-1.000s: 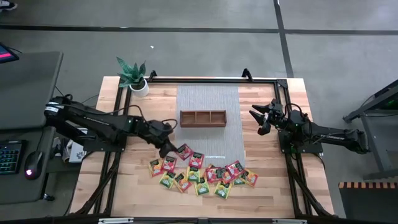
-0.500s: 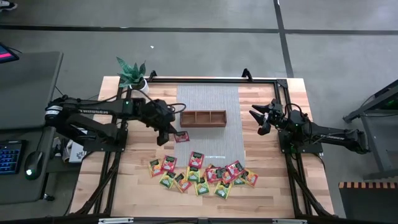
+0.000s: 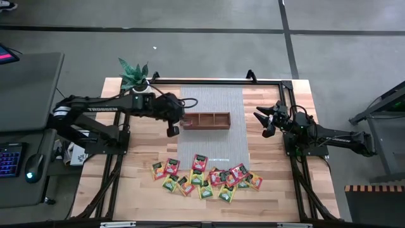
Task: Pick & Place Tea
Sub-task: Put the red tea bag into the left section of the wooden organizer
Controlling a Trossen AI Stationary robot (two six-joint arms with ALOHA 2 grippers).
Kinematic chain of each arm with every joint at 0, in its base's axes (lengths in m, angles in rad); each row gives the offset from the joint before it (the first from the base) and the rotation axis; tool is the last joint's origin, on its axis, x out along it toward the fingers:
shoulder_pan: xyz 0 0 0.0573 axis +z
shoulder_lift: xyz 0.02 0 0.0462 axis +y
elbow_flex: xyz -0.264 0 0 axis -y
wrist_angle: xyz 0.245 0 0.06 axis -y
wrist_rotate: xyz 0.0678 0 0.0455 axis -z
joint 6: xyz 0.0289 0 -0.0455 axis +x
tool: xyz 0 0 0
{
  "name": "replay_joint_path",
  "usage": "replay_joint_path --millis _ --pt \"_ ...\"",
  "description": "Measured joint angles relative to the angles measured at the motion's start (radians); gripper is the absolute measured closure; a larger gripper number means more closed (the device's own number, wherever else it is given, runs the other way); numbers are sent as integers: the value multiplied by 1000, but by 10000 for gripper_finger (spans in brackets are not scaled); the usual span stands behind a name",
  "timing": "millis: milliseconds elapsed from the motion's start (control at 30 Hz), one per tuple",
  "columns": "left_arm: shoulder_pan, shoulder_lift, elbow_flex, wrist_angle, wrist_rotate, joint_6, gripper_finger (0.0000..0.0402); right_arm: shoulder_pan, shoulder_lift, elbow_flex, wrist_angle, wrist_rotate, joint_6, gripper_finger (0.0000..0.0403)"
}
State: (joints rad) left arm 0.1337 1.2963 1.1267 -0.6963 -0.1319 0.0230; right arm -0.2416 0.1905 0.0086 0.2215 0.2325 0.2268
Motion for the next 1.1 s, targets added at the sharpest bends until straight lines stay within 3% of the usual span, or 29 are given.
replay_joint_path --millis 600,867,1100 --pt "28 85 1 141 -155 -19 401 0 0 0 0 0 0 238" --pt "44 85 1 150 -149 -57 401 0 0 0 0 0 0 238" --pt "43 142 2 172 -54 -123 401 0 0 0 0 0 0 238"
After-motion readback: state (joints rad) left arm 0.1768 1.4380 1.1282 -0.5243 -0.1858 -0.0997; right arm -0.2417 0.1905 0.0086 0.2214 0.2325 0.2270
